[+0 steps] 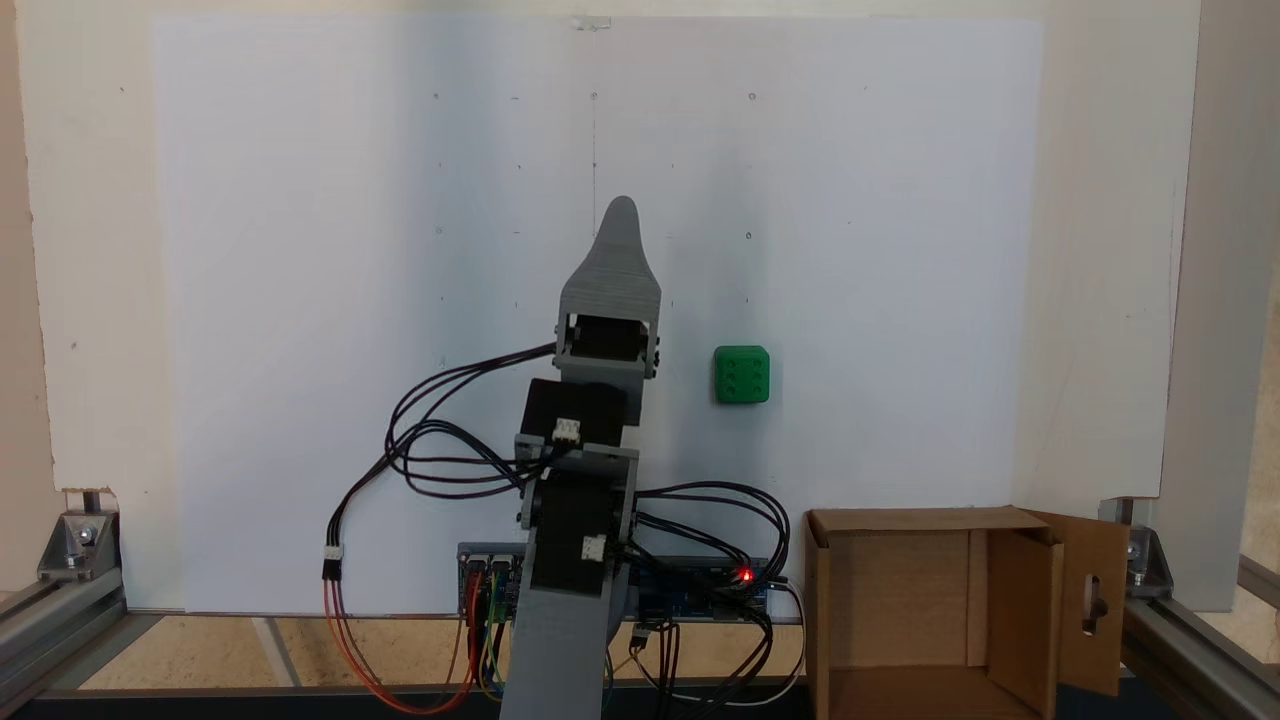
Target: Grasp a green dice and put it in the bin.
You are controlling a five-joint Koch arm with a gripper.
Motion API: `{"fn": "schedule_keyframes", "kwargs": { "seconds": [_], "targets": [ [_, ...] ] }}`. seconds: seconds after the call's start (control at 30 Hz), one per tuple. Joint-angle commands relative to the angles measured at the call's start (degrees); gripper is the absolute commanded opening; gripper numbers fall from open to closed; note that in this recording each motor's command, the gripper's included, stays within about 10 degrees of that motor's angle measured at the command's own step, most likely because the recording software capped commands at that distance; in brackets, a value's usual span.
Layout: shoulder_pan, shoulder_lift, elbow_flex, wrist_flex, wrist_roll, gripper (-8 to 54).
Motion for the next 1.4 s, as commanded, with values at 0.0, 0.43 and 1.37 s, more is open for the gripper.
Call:
{"fn": "schedule_keyframes", "kwargs": {
  "seconds": [0.0,0.43,1.37],
  "targets": [
    [1.85,-0.18,-6.33,9.12,1.76,48.7],
    [21.36,-11.95,-21.80,53.51,-26.89,48.7],
    [46.14,-19.42,-30.94,50.36,-52.47,50.2]
  ]
}}
